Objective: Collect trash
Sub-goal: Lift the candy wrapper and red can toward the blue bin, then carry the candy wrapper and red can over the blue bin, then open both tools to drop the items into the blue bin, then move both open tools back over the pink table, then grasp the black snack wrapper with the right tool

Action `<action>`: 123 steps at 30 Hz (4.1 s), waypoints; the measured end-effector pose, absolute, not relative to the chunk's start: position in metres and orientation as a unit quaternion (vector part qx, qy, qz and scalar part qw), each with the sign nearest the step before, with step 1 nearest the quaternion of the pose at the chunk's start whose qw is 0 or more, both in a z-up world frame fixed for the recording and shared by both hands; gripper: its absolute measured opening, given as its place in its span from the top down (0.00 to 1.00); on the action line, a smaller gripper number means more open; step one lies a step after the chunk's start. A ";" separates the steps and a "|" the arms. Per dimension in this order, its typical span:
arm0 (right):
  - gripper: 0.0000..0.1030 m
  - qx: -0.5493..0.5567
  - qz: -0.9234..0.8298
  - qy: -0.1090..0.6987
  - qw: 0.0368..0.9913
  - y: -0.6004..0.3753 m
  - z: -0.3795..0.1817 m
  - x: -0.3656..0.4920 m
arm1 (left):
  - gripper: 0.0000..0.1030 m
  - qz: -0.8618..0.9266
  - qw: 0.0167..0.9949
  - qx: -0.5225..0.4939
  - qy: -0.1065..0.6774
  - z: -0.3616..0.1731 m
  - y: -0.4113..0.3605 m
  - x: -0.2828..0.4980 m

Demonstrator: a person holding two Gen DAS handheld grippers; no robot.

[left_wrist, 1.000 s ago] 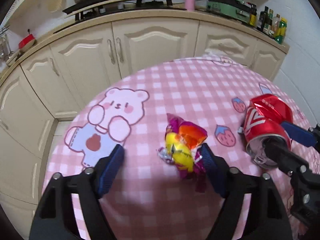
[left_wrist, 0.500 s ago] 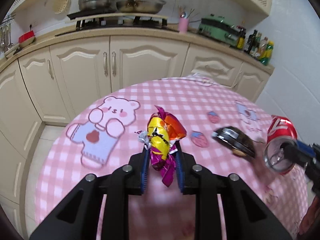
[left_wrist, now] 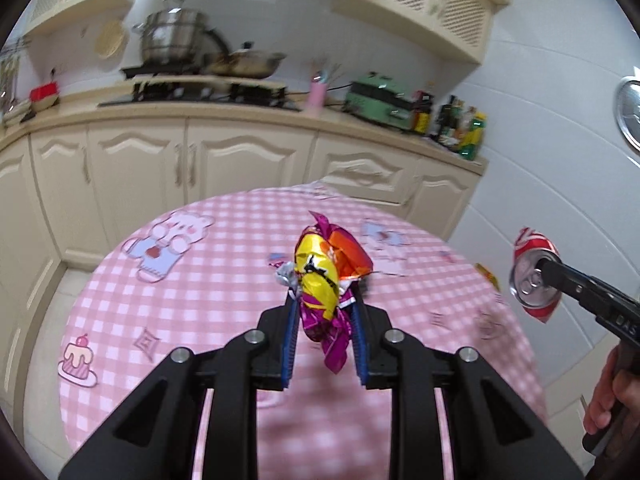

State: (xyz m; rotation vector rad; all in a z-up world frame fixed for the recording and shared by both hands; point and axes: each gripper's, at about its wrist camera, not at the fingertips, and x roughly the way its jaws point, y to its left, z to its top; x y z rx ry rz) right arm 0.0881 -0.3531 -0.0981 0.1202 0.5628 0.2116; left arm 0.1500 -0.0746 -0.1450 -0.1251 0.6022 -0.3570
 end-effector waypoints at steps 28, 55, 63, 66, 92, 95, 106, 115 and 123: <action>0.73 0.237 -0.107 0.291 0.921 -0.608 -0.194 -0.059 | 0.78 -0.446 0.814 0.118 0.353 -0.193 -0.413 0.046; 0.06 0.465 -0.154 0.347 0.800 -0.711 -0.373 -0.055 | 0.16 -0.400 0.751 0.239 0.468 -0.339 -0.535 0.054; 0.06 0.451 -0.165 0.335 0.810 -0.712 -0.349 -0.058 | 0.16 -0.411 0.769 0.234 0.430 -0.295 -0.519 0.042; 0.06 0.442 -0.161 0.328 0.819 -0.707 -0.332 -0.055 | 0.16 -0.421 0.778 0.220 0.412 -0.271 -0.508 0.039; 0.06 0.234 0.030 0.284 0.929 -0.496 -0.118 0.075 | 0.13 -0.298 0.920 0.093 0.238 -0.113 -0.258 0.080; 0.06 0.203 0.060 0.291 0.933 -0.458 -0.107 0.097 | 0.13 -0.264 0.934 0.071 0.231 -0.108 -0.218 0.095; 0.06 0.108 0.144 0.318 0.931 -0.341 -0.105 0.167 | 0.09 -0.146 0.961 -0.011 0.233 -0.115 -0.097 0.160; 0.06 0.034 0.168 0.378 0.910 -0.279 -0.144 0.236 | 0.09 -0.082 0.962 -0.021 0.259 -0.149 -0.050 0.207; 0.20 -0.002 0.190 0.418 0.888 -0.246 -0.181 0.275 | 0.09 -0.069 0.953 -0.039 0.293 -0.180 -0.036 0.218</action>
